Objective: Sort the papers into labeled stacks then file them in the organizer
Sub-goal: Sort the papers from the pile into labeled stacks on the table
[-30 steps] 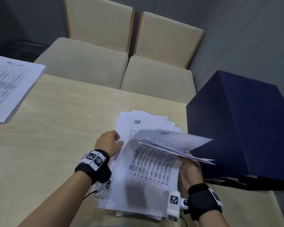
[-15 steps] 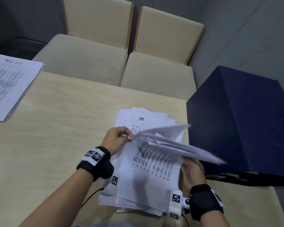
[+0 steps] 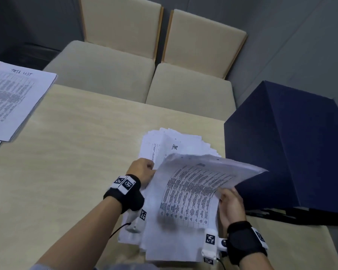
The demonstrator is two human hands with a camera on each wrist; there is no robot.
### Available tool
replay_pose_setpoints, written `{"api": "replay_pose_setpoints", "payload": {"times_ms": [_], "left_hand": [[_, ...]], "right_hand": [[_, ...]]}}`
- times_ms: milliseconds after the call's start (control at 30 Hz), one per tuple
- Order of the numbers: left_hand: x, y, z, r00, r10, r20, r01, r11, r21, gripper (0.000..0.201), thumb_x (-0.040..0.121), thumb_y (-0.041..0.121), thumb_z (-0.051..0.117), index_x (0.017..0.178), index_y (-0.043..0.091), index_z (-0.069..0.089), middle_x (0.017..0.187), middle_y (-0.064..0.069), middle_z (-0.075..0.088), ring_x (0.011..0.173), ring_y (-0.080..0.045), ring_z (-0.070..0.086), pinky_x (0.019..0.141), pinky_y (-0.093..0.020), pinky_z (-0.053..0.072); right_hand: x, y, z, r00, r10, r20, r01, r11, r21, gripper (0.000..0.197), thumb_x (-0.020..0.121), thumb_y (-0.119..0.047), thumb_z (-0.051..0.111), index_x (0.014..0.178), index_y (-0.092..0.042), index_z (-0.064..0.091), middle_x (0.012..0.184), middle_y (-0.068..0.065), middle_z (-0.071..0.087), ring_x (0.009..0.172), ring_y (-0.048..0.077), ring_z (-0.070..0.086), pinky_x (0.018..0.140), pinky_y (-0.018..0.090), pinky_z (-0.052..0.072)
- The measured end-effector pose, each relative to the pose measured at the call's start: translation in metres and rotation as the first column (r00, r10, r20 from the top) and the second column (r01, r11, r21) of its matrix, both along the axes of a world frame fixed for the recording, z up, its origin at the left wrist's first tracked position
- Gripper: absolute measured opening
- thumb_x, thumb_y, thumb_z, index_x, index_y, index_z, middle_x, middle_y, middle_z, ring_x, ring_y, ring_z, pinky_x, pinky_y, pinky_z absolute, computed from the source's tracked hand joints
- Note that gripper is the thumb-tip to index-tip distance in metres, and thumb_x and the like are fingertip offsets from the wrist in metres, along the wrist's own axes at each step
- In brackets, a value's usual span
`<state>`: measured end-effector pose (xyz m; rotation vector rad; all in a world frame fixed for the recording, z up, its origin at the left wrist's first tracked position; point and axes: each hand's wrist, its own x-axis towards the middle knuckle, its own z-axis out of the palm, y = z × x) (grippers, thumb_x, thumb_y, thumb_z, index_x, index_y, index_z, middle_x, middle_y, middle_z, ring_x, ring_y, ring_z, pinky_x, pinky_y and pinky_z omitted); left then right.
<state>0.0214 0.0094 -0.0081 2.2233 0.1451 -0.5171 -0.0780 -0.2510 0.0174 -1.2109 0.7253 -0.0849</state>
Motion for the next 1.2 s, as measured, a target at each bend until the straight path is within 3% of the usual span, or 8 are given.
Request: {"api": "replay_pose_setpoints", "payload": {"times_ms": [200,333,533,733,833,900,1000,1200], "left_hand": [[-0.009,0.012,0.02,0.998,0.06,-0.014,-0.059,0.862,-0.503,0.025,0.082,-0.008,0.068,0.063,0.009,0.064,0.048,0.011,0.055,0.046,-0.003,0.047,0.049,-0.014,0.039],[-0.004,0.019,0.028,0.992,0.005,-0.126,-0.082,0.787,-0.612,0.039,0.073,-0.029,0.048,0.07,0.001,0.073,0.078,-0.007,0.075,0.075,-0.016,0.07,0.07,-0.022,0.053],[0.005,0.019,0.001,0.988,0.128,0.086,-0.134,0.989,0.063,0.024,0.085,0.009,0.061,0.108,0.01,0.067,0.111,-0.008,0.067,0.101,-0.024,0.062,0.09,-0.03,0.046],[-0.003,0.009,0.006,0.979,0.052,0.199,-0.085,0.983,0.162,0.043,0.073,-0.002,0.057,0.112,0.014,0.063,0.116,-0.008,0.057,0.105,-0.027,0.055,0.087,-0.034,0.045],[-0.009,0.018,0.022,0.968,-0.179,0.175,0.207,0.966,-0.157,0.056,0.065,-0.012,0.051,0.113,0.015,0.063,0.114,0.001,0.066,0.109,-0.021,0.061,0.087,-0.029,0.049],[-0.016,0.024,0.04,0.962,-0.27,0.029,0.244,0.816,-0.524,0.052,0.068,-0.01,0.058,0.115,0.013,0.064,0.111,-0.003,0.072,0.105,-0.022,0.067,0.09,-0.038,0.055],[-0.017,0.021,0.077,0.994,-0.105,0.024,0.09,0.692,-0.716,0.039,0.081,0.004,0.074,0.117,0.011,0.062,0.109,-0.008,0.072,0.096,-0.025,0.07,0.084,-0.043,0.057],[-0.005,-0.011,0.131,0.907,0.268,0.325,0.066,0.672,-0.738,0.025,0.097,0.018,0.057,0.122,0.021,0.056,0.114,0.003,0.069,0.104,-0.012,0.067,0.089,-0.035,0.055]], "right_hand": [[-0.003,-0.004,-0.006,0.996,-0.079,-0.036,0.078,0.997,-0.01,0.023,0.085,0.016,0.045,0.078,-0.003,0.057,0.081,0.014,0.062,0.083,0.027,0.06,0.082,0.031,0.048],[0.0,0.0,-0.004,0.998,-0.05,-0.034,0.049,0.998,-0.031,0.033,0.087,0.018,0.038,0.076,-0.006,0.057,0.062,-0.003,0.068,0.068,0.015,0.062,0.063,0.015,0.052],[0.002,0.003,-0.006,0.998,-0.019,-0.057,0.011,0.991,-0.133,0.031,0.097,0.004,0.04,0.076,-0.016,0.05,0.062,-0.011,0.06,0.069,0.011,0.05,0.069,0.021,0.045],[0.002,0.003,0.011,0.998,-0.009,-0.06,0.006,0.999,-0.042,0.027,0.088,0.013,0.043,0.08,-0.005,0.062,0.072,0.006,0.071,0.068,0.015,0.068,0.064,0.025,0.054],[0.007,0.002,0.024,0.999,0.035,-0.036,-0.035,0.999,0.011,0.021,0.09,0.006,0.05,0.075,-0.006,0.058,0.083,0.013,0.067,0.079,0.023,0.065,0.072,0.031,0.051],[0.016,0.002,0.038,0.999,0.046,0.026,-0.048,0.995,0.087,0.014,0.091,0.002,0.053,0.088,-0.002,0.065,0.103,0.017,0.068,0.096,0.028,0.066,0.085,0.04,0.051],[0.036,0.009,0.075,0.985,0.103,0.142,-0.119,0.987,0.109,0.03,0.095,-0.004,0.05,0.122,-0.001,0.062,0.122,0.015,0.068,0.114,0.027,0.064,0.1,0.042,0.049],[0.06,0.051,0.131,0.944,0.212,0.255,-0.087,0.9,-0.428,0.018,0.092,-0.02,0.065,0.109,-0.023,0.069,0.112,-0.002,0.073,0.11,0.015,0.066,0.095,0.035,0.05]]}}
